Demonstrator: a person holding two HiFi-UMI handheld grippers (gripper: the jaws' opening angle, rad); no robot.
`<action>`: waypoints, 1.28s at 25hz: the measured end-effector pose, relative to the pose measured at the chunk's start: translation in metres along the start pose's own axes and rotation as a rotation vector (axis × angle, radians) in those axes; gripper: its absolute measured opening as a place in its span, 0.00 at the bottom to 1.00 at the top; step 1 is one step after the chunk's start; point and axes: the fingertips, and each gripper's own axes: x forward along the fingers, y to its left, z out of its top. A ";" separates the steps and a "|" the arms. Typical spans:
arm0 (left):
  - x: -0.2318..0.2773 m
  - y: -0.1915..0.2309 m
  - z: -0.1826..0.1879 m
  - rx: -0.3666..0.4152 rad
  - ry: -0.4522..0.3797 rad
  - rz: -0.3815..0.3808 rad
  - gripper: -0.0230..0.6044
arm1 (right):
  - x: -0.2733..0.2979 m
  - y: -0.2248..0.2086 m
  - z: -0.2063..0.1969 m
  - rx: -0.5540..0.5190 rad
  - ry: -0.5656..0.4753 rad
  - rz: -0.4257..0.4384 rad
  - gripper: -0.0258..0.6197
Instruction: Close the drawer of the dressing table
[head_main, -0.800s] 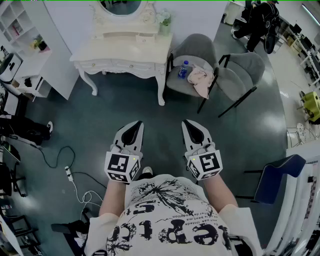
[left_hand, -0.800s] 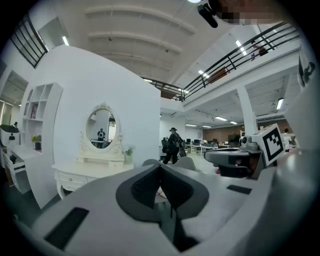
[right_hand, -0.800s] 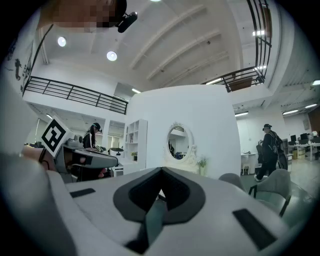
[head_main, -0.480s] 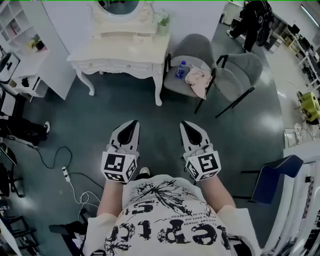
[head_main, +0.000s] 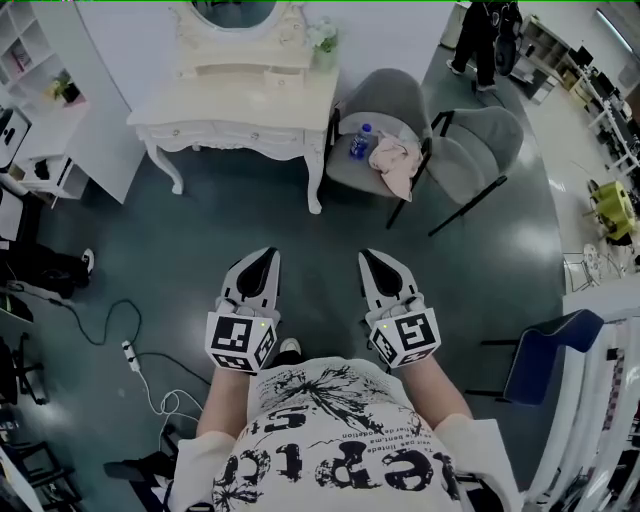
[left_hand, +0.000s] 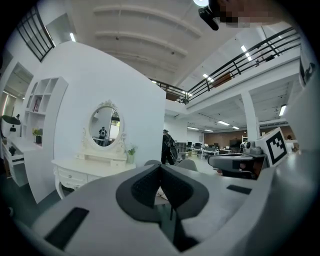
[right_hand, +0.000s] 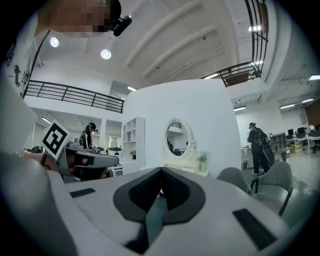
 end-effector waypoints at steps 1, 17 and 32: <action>-0.001 0.009 -0.001 0.006 0.000 0.002 0.07 | 0.008 0.004 -0.001 -0.004 0.005 -0.001 0.06; 0.005 0.172 -0.006 -0.027 0.030 0.059 0.07 | 0.159 0.060 -0.014 -0.034 0.062 -0.004 0.06; 0.165 0.303 0.016 -0.036 0.062 0.166 0.07 | 0.386 -0.027 0.002 -0.099 0.079 0.137 0.06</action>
